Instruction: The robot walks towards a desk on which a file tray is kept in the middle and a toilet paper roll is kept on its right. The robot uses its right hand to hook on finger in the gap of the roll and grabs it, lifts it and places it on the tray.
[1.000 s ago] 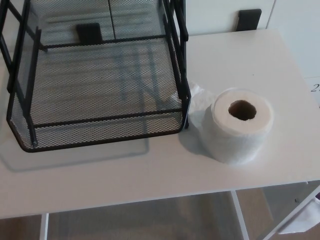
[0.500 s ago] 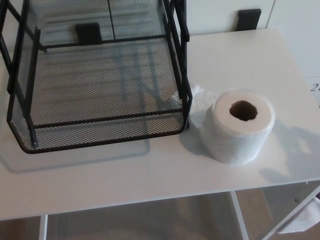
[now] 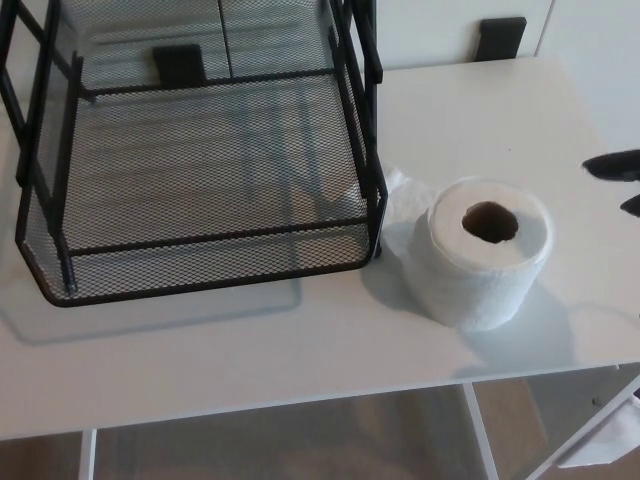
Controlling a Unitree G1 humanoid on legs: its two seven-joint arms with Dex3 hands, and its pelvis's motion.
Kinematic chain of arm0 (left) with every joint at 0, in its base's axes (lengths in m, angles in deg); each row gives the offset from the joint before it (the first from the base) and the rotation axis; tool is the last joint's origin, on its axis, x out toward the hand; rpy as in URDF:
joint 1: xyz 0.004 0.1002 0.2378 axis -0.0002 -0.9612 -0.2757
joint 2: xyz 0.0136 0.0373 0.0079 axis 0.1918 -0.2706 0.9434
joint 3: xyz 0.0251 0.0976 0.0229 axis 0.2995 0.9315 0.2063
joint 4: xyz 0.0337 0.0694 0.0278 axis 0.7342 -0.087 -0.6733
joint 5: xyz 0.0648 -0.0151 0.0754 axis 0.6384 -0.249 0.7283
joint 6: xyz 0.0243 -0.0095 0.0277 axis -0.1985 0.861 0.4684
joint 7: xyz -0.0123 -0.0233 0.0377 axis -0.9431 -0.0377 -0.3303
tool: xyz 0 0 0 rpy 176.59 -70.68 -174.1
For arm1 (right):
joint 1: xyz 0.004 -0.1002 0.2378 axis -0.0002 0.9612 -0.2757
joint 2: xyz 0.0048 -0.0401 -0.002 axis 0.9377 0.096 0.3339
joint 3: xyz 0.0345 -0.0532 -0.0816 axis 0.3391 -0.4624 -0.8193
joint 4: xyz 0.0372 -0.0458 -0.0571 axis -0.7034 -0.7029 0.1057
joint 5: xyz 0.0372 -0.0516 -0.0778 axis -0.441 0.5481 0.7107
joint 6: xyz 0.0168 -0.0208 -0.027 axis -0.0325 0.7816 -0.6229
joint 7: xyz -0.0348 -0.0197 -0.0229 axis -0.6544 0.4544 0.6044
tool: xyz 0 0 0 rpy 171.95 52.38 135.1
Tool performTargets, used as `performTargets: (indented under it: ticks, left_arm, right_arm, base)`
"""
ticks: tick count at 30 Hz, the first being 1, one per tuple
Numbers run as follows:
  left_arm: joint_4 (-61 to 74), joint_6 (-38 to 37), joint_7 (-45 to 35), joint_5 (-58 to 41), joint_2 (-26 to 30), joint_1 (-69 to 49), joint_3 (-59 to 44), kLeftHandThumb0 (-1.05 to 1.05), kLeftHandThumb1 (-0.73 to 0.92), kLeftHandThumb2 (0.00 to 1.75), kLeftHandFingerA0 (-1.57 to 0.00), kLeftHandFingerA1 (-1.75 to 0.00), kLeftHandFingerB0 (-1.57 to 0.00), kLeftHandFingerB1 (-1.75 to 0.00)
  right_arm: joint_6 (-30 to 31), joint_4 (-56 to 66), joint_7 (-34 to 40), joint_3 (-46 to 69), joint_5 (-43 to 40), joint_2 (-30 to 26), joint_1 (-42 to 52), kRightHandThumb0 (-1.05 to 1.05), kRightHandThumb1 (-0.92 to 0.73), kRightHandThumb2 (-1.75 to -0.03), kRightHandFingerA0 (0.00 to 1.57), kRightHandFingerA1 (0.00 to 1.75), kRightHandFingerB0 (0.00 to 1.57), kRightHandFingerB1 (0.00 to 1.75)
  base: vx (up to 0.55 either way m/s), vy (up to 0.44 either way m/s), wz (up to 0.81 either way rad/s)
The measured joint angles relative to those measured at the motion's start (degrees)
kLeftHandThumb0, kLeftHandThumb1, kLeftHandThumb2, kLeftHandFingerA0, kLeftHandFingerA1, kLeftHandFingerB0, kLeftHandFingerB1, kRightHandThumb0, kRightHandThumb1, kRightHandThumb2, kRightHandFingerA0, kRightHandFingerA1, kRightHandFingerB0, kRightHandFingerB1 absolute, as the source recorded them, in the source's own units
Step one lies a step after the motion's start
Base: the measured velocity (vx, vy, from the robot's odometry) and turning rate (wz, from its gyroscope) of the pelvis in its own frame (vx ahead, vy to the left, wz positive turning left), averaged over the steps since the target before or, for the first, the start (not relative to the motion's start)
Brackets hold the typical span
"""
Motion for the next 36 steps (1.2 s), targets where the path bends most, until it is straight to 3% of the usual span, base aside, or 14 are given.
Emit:
performTargets:
  ticks: [1,2,3,4,5,15,16,17,18,20,24,32,35,36]
  left_arm:
    - [0.0,0.0,0.03,0.02,0.01,0.0,0.12,-1.03,0.66,1.16,-0.08,-0.63,0.0,-0.4]
    - [-0.03,0.01,0.06,-0.04,0.02,0.01,-0.03,-1.05,0.92,0.7,0.0,-0.7,0.0,-0.46]
    - [-0.15,0.01,0.06,-0.09,0.02,0.03,-0.2,-1.01,0.66,1.21,0.0,-0.59,-0.06,-0.39]
    - [-0.31,0.01,0.06,-0.15,0.02,0.05,-0.37,-1.01,0.66,1.21,0.0,-0.59,-0.06,-0.39]
    - [-0.49,0.01,0.06,-0.23,0.02,0.09,-0.58,-1.03,0.65,1.17,-0.08,-0.64,0.0,-0.39]
    - [-0.07,0.42,0.24,-0.23,0.05,0.16,-0.61,-1.04,0.66,1.15,-0.08,-0.65,0.0,-0.4]
    - [0.11,0.57,0.25,-0.23,0.05,0.15,-0.61,-1.05,0.92,0.72,-0.01,-0.7,0.0,-0.44]
    - [0.25,0.57,0.26,-0.23,0.05,0.04,-0.6,-1.05,0.92,0.72,-0.01,-0.7,0.0,-0.44]
    - [0.43,0.57,0.25,-0.23,0.05,-0.07,-0.58,-1.05,0.69,1.21,-0.03,-0.57,-0.04,-0.37]
    - [0.48,0.57,0.26,-0.23,0.05,-0.17,-0.55,-1.05,0.65,1.12,-0.14,-0.67,0.0,-0.39]
    - [0.6,0.81,0.33,-0.24,0.05,-0.14,-0.58,-1.05,0.68,1.23,0.0,-0.68,-0.12,-0.44]
    - [1.26,1.36,0.64,-0.2,0.05,-0.28,-0.24,-1.05,0.68,1.22,-0.18,-0.75,-0.05,-0.51]
    - [1.82,1.68,0.8,-0.23,0.05,-0.43,-0.3,-1.03,0.67,1.22,0.0,-0.65,-0.15,-0.45]
    - [2.2,1.87,0.8,-0.25,0.04,-0.58,-0.35,-1.05,0.64,1.11,-0.11,-0.68,0.0,-0.42]
  right_arm:
    - [-0.01,-0.25,-0.16,-0.49,0.65,-0.14,-0.45,-0.61,-0.54,-0.57,0.16,0.41,0.16,0.27]
    - [-0.01,-0.54,-0.36,-1.04,1.38,-0.28,-1.07,-0.6,-0.52,-0.56,0.15,0.41,0.17,0.28]
    - [-0.01,-0.71,-0.5,-1.4,1.81,-0.31,-1.6,-0.59,-0.52,-0.56,0.14,0.43,0.18,0.27]
    - [-0.09,-0.98,-0.59,-1.64,2.14,-0.31,-2.08,-0.59,-0.52,-0.56,0.14,0.43,0.18,0.27]
    - [-0.21,-1.5,-0.7,-1.84,2.53,-0.31,-2.66,-0.35,-0.33,-0.91,0.03,0.53,0.0,0.49]
    - [-0.07,-0.5,-2.42,-4.37,5.74,-0.22,-7.99,-0.36,-0.34,-0.92,0.02,0.52,0.0,0.5]
    - [0.01,-0.03,-2.59,-4.74,6.0,-0.15,-8.43,-0.36,-0.36,-0.93,0.01,0.52,0.0,0.5]
    - [0.09,0.22,-2.76,-5.08,6.24,-0.09,-8.8,-0.36,-0.36,-0.93,0.01,0.52,0.0,0.5]
    - [0.2,0.39,-2.94,-5.44,6.47,-0.03,-9.19,-0.36,-0.35,-0.93,0.02,0.52,0.0,0.49]
    - [0.4,0.5,-3.33,-6.59,7.17,0.17,-10.13,-0.72,-0.41,-0.78,0.04,0.48,0.01,0.34]
    - [0.39,-0.88,-3.78,-10.31,9.39,1.07,-11.51,-0.7,-0.41,-0.8,0.06,0.51,0.0,0.33]
    - [0.4,-4.19,-4.58,-15.61,13.5,3.13,-14.32,-0.76,-0.44,-0.82,0.04,0.5,0.02,0.35]
    - [0.39,-4.94,-4.63,-16.63,14.84,3.95,-15.04,-0.8,-0.43,-0.77,0.03,0.48,0.05,0.35]
    - [0.39,-5.29,-4.64,-17.16,15.45,4.27,-15.36,-0.78,-0.41,-0.77,0.0,0.48,0.07,0.36]
  base:
    - [0.0,0.0,0.0]
    - [0.0,0.0,0.0]
    - [0.0,0.0,0.0]
    - [0.0,0.0,0.0]
    - [0.0,0.0,0.0]
    - [0.0,0.0,0.0]
    - [0.0,0.0,0.0]
    - [0.0,0.0,0.0]
    - [0.0,0.0,0.0]
    - [0.0,0.0,0.0]
    - [0.0,0.0,0.0]
    - [0.0,0.0,0.0]
    - [0.0,0.0,0.0]
    - [0.0,0.0,0.0]
